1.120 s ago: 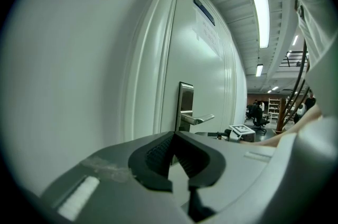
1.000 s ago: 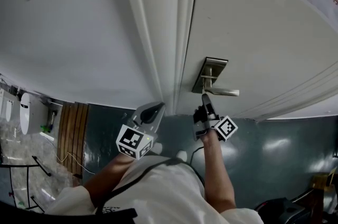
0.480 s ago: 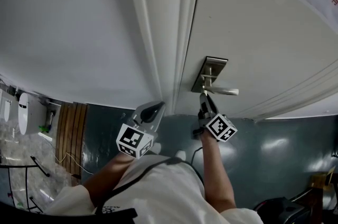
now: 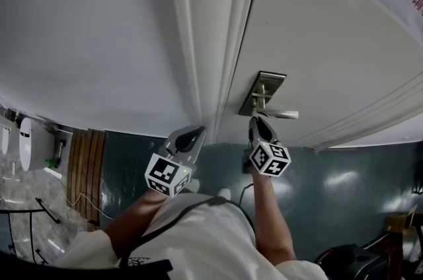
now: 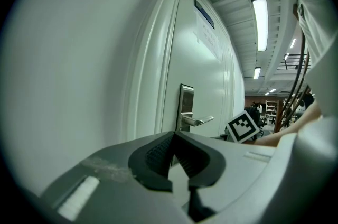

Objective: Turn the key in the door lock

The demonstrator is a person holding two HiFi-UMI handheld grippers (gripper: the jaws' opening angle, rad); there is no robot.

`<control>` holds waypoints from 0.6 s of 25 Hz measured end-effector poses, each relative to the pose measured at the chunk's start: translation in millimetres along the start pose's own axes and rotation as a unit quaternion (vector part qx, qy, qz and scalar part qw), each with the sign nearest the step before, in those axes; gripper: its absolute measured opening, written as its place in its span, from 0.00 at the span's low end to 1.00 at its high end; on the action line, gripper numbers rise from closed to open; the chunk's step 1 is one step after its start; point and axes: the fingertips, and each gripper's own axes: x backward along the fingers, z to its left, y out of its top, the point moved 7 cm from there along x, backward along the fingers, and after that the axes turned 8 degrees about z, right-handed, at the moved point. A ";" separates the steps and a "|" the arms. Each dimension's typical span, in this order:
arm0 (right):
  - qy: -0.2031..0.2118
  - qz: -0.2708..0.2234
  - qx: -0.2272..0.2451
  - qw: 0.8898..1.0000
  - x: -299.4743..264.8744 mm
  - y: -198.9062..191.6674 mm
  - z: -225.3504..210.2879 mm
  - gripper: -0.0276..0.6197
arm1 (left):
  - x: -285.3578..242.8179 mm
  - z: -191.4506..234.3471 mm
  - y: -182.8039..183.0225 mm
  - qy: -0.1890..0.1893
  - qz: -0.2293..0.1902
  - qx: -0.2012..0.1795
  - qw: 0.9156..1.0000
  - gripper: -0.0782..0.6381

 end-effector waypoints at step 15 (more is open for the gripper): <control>-0.137 0.046 0.292 0.945 -2.8 2.7 24.4 0.11 | 0.6 6.2 1.2 -0.025 -0.002 -0.010 1.000 0.12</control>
